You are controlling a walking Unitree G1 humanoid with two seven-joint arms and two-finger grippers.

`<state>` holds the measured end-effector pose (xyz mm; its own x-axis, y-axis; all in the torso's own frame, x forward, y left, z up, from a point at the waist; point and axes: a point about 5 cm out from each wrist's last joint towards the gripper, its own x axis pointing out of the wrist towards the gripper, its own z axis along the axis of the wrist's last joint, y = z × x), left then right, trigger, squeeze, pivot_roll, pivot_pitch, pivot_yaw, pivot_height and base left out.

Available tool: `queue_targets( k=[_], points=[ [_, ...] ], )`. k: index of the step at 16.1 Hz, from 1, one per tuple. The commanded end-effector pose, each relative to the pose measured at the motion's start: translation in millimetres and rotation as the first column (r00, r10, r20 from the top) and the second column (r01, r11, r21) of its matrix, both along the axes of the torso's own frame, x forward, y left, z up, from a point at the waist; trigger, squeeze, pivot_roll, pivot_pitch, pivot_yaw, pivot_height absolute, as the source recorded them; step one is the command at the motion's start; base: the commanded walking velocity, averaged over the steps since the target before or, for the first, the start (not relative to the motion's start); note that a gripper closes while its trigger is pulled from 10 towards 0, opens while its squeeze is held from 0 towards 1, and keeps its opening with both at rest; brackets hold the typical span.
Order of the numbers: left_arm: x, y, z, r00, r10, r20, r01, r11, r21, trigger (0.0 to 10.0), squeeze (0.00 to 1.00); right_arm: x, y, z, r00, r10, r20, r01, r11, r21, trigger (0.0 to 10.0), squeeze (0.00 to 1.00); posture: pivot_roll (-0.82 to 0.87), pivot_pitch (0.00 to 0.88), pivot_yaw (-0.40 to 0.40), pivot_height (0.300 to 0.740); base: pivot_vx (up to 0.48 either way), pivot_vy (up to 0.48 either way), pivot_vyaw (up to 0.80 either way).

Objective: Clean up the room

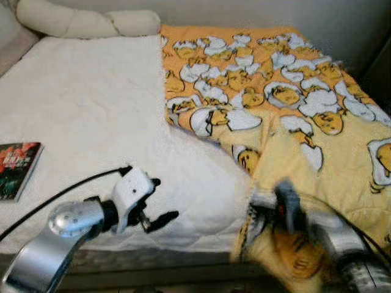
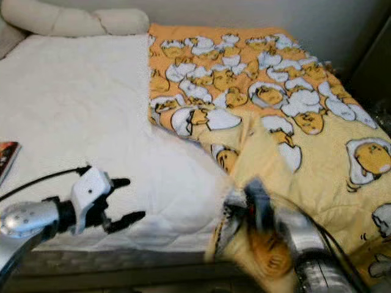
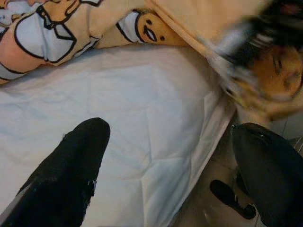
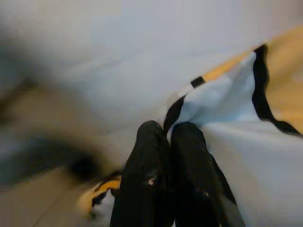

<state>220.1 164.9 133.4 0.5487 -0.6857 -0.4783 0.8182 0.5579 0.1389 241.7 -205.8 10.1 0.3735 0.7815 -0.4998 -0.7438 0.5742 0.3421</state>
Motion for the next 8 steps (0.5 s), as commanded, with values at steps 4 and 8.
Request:
queue_targets(
  k=[4,8],
  points=[
    [0.1,-0.5,-0.7,1.000,-0.005,-0.004,0.005,1.000,0.003,10.0,0.00,-55.8,15.1,-13.7,0.893,0.418,-0.169,-0.403,0.908,0.115,0.0,0.00,0.03,0.000,-0.014,0.740,0.000,0.000,0.00],
    [1.7,-1.8,-1.0,1.000,-0.012,-0.003,0.012,1.000,0.004,10.0,0.00,-53.8,9.9,-47.3,0.978,0.179,-0.105,-0.192,0.973,-0.129,10.0,0.62,0.02,0.000,-0.010,0.740,0.000,0.000,0.00]
  ],
)
